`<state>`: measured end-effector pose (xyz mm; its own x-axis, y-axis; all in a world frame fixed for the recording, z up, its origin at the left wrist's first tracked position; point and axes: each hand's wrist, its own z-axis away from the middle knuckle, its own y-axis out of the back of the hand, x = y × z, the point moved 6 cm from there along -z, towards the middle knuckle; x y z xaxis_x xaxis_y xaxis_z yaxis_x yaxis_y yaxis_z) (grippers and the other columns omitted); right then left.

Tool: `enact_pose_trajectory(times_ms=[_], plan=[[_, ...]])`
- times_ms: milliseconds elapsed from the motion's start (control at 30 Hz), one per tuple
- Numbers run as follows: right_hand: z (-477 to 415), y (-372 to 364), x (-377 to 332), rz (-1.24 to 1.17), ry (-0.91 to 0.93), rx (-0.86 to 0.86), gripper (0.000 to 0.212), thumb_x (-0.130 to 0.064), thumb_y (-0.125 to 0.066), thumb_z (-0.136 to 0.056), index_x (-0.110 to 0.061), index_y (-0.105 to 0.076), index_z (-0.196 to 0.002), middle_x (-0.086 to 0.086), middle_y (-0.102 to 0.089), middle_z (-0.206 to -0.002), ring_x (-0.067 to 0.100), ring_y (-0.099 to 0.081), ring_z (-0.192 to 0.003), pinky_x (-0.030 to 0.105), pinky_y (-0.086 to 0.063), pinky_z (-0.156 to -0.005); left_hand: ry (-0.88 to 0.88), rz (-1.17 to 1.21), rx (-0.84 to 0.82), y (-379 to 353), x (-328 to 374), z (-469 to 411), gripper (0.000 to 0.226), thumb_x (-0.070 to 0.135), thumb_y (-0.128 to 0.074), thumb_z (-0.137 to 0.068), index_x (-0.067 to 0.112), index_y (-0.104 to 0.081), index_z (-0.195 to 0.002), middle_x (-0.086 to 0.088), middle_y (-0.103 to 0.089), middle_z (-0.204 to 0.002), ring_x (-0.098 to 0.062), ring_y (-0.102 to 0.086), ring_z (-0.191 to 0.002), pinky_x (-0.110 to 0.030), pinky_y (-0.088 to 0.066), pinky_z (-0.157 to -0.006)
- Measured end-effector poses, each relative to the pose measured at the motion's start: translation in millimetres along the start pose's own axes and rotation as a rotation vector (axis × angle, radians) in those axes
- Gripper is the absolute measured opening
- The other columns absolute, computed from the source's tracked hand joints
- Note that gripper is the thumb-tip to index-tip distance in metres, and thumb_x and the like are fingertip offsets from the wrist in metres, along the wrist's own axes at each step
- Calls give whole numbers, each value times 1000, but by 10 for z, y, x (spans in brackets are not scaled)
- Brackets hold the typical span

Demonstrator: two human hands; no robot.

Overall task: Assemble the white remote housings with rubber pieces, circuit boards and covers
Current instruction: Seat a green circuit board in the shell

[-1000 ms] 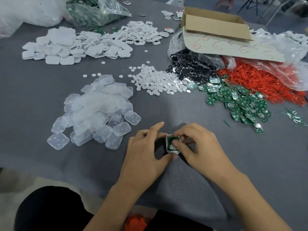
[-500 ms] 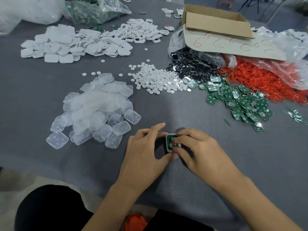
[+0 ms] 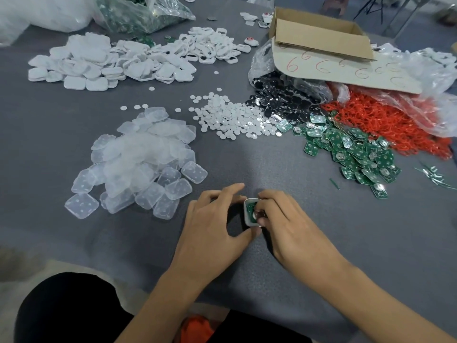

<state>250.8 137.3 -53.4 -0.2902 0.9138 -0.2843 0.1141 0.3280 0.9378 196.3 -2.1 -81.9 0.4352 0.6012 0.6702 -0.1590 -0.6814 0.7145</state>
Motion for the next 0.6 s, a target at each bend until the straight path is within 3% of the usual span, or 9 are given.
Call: enact_pose_trajectory(times_ms=[233, 600], plan=[[-11, -3, -38, -28, -62, 4, 25, -16, -43, -101, -2, -60, -113, 9, -54, -125, 28, -57, -110, 42, -48, -94, -4, 3, 3, -3, -10, 3, 76, 65, -69, -74, 40, -44, -141, 31, -63, -118, 1, -45, -121, -26, -30, -99], [-36, -31, -25, -16, -75, -1, 17, -9, -53, -98, -4, -59, -114, 8, -53, -124, 26, -57, -108, 42, -48, -92, -10, -31, 13, 18, 29, -2, 71, 63, -68, -74, 41, -48, -138, 31, -63, -117, 0, -45, -118, -24, -28, -94]])
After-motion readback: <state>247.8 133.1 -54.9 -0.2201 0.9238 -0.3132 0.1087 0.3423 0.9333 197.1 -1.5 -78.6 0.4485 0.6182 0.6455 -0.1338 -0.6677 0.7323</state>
